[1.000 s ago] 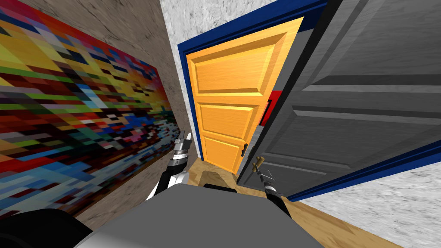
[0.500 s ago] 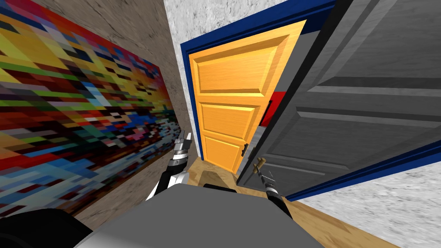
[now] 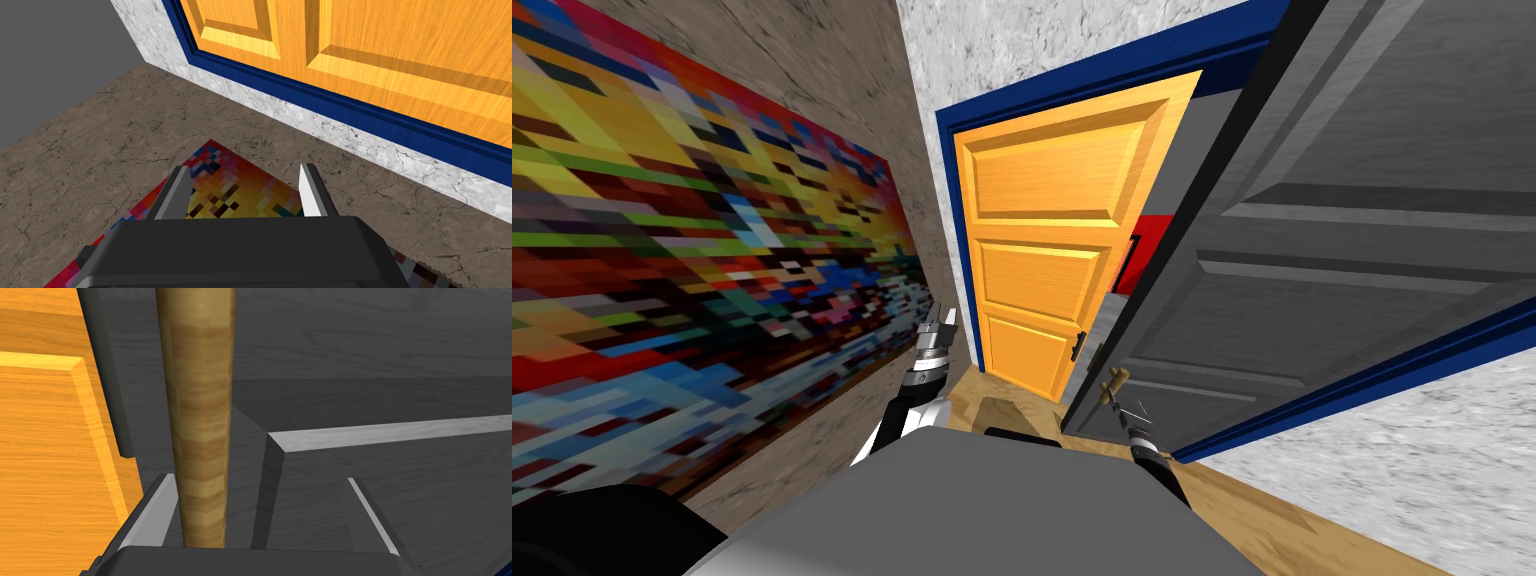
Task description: Pull the door open
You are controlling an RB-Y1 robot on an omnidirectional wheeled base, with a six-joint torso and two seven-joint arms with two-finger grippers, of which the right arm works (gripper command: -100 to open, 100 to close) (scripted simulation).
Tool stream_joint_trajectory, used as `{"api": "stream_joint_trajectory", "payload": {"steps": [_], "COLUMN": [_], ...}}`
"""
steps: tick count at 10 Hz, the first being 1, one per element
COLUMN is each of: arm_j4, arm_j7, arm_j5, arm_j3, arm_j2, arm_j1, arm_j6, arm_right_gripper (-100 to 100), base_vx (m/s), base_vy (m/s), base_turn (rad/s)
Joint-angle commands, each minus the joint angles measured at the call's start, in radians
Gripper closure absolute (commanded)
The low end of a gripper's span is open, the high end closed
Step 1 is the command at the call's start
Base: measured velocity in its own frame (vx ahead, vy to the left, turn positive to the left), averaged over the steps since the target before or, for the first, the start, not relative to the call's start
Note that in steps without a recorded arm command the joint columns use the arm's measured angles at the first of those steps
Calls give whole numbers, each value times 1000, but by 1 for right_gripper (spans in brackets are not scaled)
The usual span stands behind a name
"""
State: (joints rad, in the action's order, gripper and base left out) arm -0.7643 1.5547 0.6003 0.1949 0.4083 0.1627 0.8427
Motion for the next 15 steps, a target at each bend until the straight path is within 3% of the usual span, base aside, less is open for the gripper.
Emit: {"api": "stream_joint_trajectory", "payload": {"steps": [1, 5, 7, 8, 15], "arm_j4": [50, 30, 50, 9, -50], "arm_j7": [3, 3, 3, 38, 147], "arm_j5": [12, 12, 12, -15, -76], "arm_j3": [-26, -26, -26, 34, 160], "arm_j2": [25, 25, 25, 18, 97], "arm_j1": [-1, -1, -1, -3, 35], "arm_j6": [3, 3, 3, 47, 152], "arm_right_gripper": [100, 100, 100, 100, 100], "base_vx": [-16, 1, 4, -107, -201], "base_vy": [7, -3, 15, -19, -94], "base_turn": [23, -3, -2, 261, 201]}}
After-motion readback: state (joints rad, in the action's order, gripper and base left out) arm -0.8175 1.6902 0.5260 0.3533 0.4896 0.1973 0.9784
